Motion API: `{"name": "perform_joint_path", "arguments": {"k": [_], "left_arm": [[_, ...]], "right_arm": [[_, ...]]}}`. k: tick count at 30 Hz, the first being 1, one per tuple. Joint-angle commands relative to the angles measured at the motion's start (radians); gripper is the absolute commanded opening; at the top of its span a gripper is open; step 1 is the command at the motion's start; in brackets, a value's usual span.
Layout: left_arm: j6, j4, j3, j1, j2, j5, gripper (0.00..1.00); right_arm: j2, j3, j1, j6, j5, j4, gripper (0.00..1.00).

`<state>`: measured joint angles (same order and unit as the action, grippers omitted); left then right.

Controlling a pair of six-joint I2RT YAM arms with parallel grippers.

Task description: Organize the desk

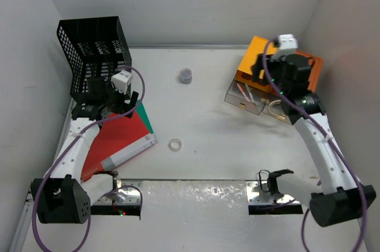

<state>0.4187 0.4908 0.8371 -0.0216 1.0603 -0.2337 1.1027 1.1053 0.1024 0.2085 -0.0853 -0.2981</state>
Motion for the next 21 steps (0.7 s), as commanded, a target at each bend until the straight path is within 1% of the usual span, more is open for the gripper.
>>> {"name": "perform_joint_path", "arguments": {"k": [1, 2, 3, 5, 6, 8, 9, 10, 12, 13, 14, 16, 17, 19, 21], "left_arm": [[0.003, -0.020, 0.019, -0.012, -0.006, -0.006, 1.00], [0.002, -0.020, 0.019, -0.012, -0.010, -0.001, 1.00], [-0.001, -0.018, 0.016, -0.012, -0.010, 0.011, 1.00], [-0.006, -0.024, 0.011, -0.014, -0.014, 0.022, 1.00], [-0.009, -0.024, 0.007, -0.015, -0.014, 0.036, 1.00], [-0.012, -0.028, 0.005, -0.014, -0.014, 0.042, 1.00], [-0.012, -0.029, 0.003, -0.015, -0.013, 0.045, 1.00], [-0.011, -0.031, 0.002, -0.015, -0.011, 0.046, 1.00], [-0.009, -0.029, 0.002, -0.015, -0.002, 0.045, 1.00], [-0.008, -0.028, 0.002, -0.015, 0.001, 0.048, 1.00], [-0.008, -0.028, 0.000, -0.015, 0.004, 0.051, 1.00], [-0.008, -0.028, -0.001, -0.017, 0.006, 0.056, 1.00], [-0.006, -0.028, -0.001, -0.017, 0.004, 0.057, 1.00], [-0.008, -0.023, -0.003, -0.017, 0.004, 0.057, 1.00], [-0.006, -0.023, -0.004, -0.017, 0.003, 0.056, 1.00]], "right_arm": [[0.002, -0.015, 0.277, -0.147, 0.169, 0.099, 0.65], [0.020, -0.027, 0.339, -0.159, 0.265, 0.112, 0.63], [0.072, -0.056, 0.467, -0.194, 0.292, 0.135, 0.57], [0.140, -0.076, 0.601, -0.263, 0.271, 0.136, 0.53], [0.223, -0.082, 0.719, -0.327, 0.262, 0.123, 0.52], [0.316, -0.056, 0.811, -0.380, 0.254, 0.105, 0.53], [0.360, -0.045, 0.880, -0.391, 0.268, 0.103, 0.54], [0.444, -0.035, 0.908, -0.397, 0.274, 0.108, 0.57], [0.523, 0.001, 0.965, -0.428, 0.300, 0.110, 0.60], [0.590, 0.016, 0.976, -0.429, 0.295, 0.108, 0.61], [0.621, 0.043, 0.984, -0.422, 0.286, 0.109, 0.61], [0.673, 0.062, 0.987, -0.397, 0.247, 0.129, 0.58], [0.716, 0.080, 0.990, -0.383, 0.221, 0.134, 0.55], [0.750, 0.097, 0.994, -0.377, 0.176, 0.128, 0.55], [0.778, 0.100, 0.996, -0.370, 0.164, 0.135, 0.54]]}}
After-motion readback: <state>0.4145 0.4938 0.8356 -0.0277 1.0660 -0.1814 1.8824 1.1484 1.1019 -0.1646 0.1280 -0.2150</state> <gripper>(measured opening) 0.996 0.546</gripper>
